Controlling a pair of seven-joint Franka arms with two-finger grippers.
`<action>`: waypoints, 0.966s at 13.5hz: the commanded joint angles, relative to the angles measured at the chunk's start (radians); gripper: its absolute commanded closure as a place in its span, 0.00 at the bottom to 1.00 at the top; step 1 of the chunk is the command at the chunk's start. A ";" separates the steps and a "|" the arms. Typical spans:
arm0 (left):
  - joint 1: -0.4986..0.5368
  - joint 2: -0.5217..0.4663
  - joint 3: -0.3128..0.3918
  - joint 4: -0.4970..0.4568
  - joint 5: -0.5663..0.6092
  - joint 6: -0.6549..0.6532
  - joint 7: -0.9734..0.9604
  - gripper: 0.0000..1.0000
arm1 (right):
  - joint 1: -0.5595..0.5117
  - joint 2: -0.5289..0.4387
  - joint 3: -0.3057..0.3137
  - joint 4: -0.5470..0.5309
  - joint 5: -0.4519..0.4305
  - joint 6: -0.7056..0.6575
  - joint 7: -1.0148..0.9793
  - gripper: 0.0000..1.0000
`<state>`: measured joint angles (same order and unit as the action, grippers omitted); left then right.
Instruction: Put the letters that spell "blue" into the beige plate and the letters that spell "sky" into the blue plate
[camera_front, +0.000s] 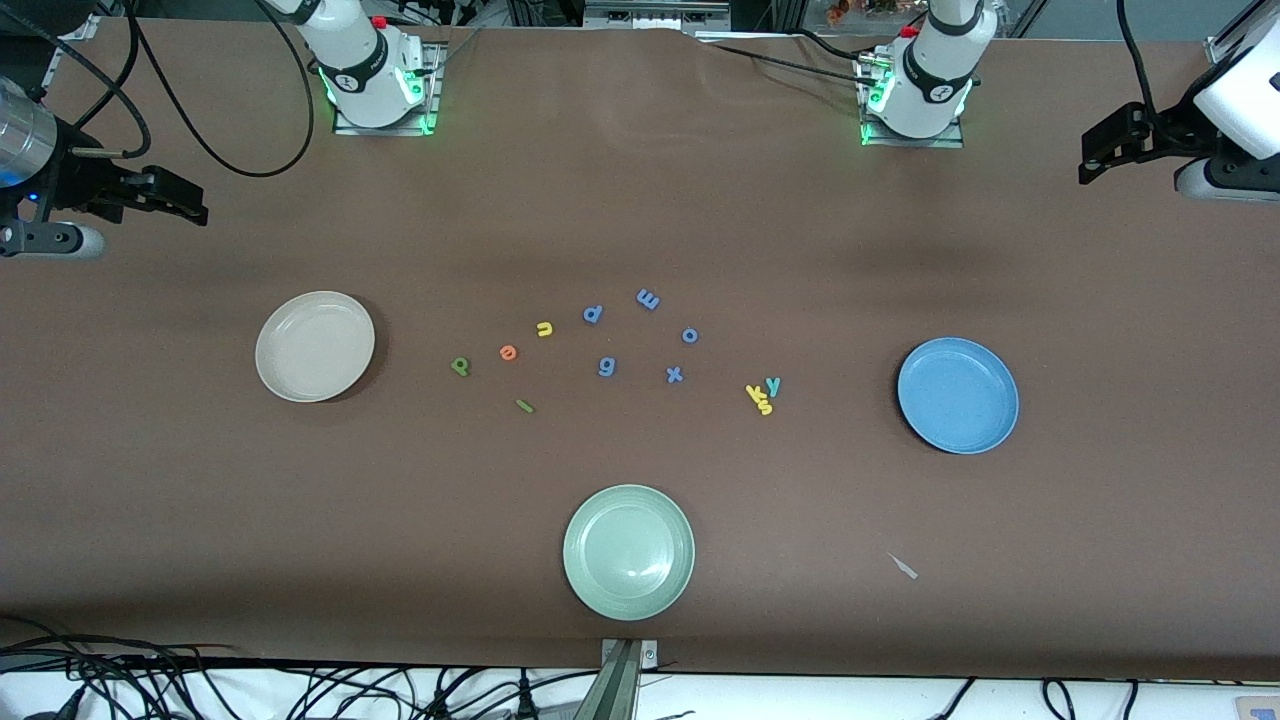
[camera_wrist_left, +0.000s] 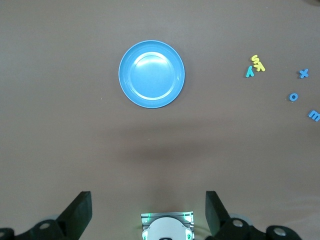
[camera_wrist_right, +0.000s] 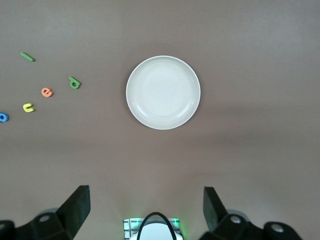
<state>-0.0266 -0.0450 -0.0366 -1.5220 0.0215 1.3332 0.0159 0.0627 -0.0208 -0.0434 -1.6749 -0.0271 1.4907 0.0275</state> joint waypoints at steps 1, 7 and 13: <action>-0.003 0.010 0.001 0.028 -0.022 -0.020 -0.002 0.00 | 0.008 0.005 -0.007 0.021 0.010 -0.007 0.009 0.00; -0.009 0.010 0.000 0.028 -0.020 -0.019 0.004 0.00 | 0.008 0.009 -0.007 0.023 0.004 -0.003 0.009 0.00; -0.006 0.010 0.001 0.028 -0.020 -0.019 0.004 0.00 | 0.008 0.035 -0.007 0.070 0.006 0.022 0.006 0.00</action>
<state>-0.0323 -0.0450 -0.0399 -1.5220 0.0215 1.3332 0.0160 0.0631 -0.0142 -0.0434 -1.6584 -0.0271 1.5210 0.0275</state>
